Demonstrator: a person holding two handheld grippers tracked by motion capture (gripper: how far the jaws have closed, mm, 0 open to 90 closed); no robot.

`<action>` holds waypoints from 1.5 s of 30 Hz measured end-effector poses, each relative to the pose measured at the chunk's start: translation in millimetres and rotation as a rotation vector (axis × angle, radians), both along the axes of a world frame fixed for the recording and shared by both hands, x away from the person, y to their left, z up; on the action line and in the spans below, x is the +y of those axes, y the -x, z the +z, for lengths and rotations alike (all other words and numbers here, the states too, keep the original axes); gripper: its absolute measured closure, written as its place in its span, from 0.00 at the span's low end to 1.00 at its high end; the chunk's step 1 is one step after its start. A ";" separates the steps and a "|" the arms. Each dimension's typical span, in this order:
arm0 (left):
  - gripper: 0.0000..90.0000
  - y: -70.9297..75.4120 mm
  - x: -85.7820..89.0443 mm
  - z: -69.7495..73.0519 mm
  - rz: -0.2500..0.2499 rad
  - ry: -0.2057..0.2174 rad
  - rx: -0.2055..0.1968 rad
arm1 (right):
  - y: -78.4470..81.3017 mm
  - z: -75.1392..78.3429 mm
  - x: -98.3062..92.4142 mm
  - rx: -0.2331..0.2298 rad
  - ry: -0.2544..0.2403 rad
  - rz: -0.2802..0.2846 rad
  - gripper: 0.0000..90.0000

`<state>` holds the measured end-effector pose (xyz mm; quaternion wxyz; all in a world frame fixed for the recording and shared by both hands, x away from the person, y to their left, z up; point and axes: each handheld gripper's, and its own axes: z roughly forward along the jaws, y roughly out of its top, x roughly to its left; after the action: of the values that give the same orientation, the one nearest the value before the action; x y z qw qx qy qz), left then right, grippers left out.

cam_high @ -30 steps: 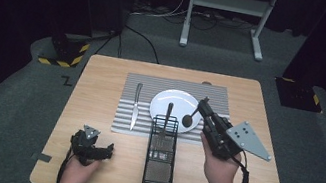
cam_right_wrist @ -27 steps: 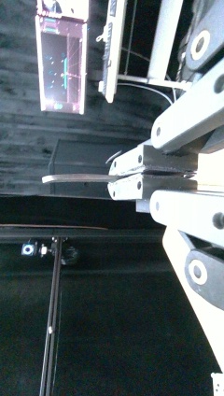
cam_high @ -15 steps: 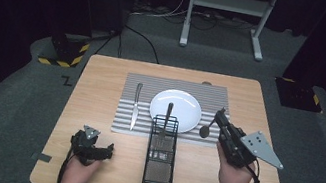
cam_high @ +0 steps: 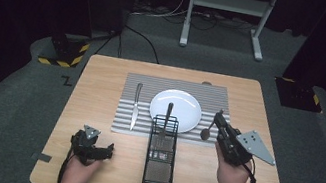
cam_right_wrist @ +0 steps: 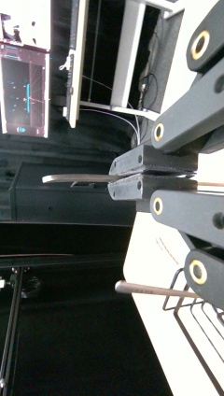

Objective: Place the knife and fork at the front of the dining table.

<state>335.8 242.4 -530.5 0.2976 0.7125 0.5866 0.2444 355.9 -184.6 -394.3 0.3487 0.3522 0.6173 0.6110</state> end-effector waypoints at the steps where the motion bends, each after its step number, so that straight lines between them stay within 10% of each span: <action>1: 0.01 -0.1 0.5 0.1 -0.004 0.002 0.002 | -1.7 -1.5 -0.1 0.005 -0.005 -0.002 0.98; 21: 0.01 1.4 -0.3 0.1 -0.009 -0.001 0.001 | -53.2 -47.3 3.0 0.136 0.052 -0.075 0.98; 45: 0.01 1.2 0.0 0.1 -0.015 0.004 0.005 | -86.7 -61.0 4.1 0.210 0.036 -0.099 0.98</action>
<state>334.6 242.3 -530.4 0.2996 0.7168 0.5824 0.2392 442.6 -180.4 -455.4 0.3181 0.4380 0.6432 0.5416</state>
